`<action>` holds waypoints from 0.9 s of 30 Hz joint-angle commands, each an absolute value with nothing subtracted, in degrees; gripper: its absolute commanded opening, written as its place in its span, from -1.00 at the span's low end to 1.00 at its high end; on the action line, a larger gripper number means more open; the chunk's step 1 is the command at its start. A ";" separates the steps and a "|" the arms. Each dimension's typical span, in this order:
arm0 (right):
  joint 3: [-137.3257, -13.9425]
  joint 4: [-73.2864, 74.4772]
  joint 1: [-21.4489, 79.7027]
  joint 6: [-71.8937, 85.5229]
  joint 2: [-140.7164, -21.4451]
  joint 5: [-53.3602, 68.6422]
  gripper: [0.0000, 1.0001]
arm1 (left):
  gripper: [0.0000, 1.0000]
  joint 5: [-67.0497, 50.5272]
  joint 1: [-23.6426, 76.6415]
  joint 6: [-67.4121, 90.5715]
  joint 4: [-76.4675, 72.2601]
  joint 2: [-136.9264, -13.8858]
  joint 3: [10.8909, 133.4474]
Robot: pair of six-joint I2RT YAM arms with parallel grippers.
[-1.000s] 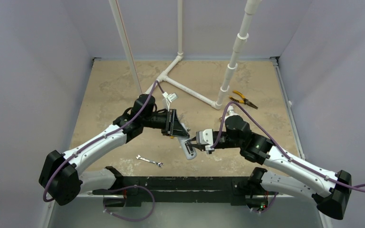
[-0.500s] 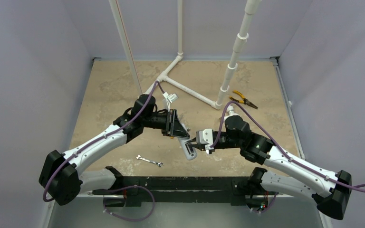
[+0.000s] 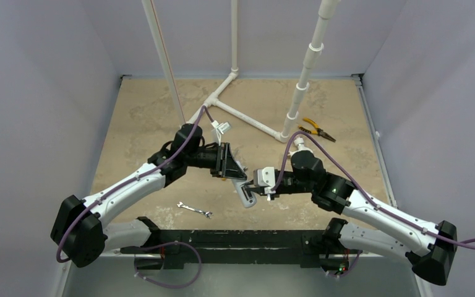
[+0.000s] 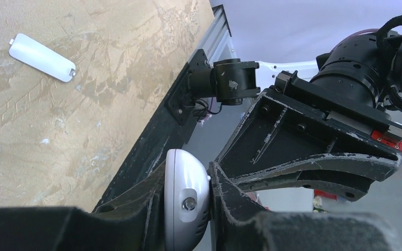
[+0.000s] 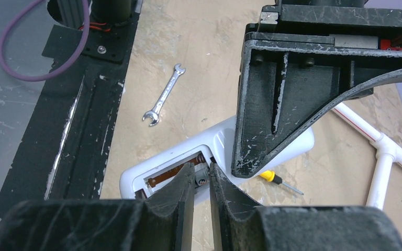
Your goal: Load the batteries into the remote control
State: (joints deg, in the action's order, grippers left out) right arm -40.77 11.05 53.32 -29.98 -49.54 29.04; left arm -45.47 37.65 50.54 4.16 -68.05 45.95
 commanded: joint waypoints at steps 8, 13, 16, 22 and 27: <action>-40.34 20.08 53.31 -29.19 -51.28 25.16 -0.71 | -1.00 -49.37 37.84 53.61 -2.01 -66.46 47.33; -40.81 21.45 53.28 -29.20 -52.38 25.51 -0.71 | -1.00 -50.18 37.79 54.30 -2.48 -65.97 47.46; -41.41 23.29 53.26 -29.68 -53.35 26.05 -0.71 | -1.00 -50.19 37.80 54.15 -2.21 -65.60 47.67; -41.92 25.51 53.29 -30.73 -54.27 27.29 -0.71 | -1.00 -50.27 37.84 53.88 -1.94 -65.88 48.27; -42.00 25.53 53.35 -30.77 -55.04 26.96 -0.71 | -1.00 -50.45 37.79 53.88 -1.93 -66.56 48.58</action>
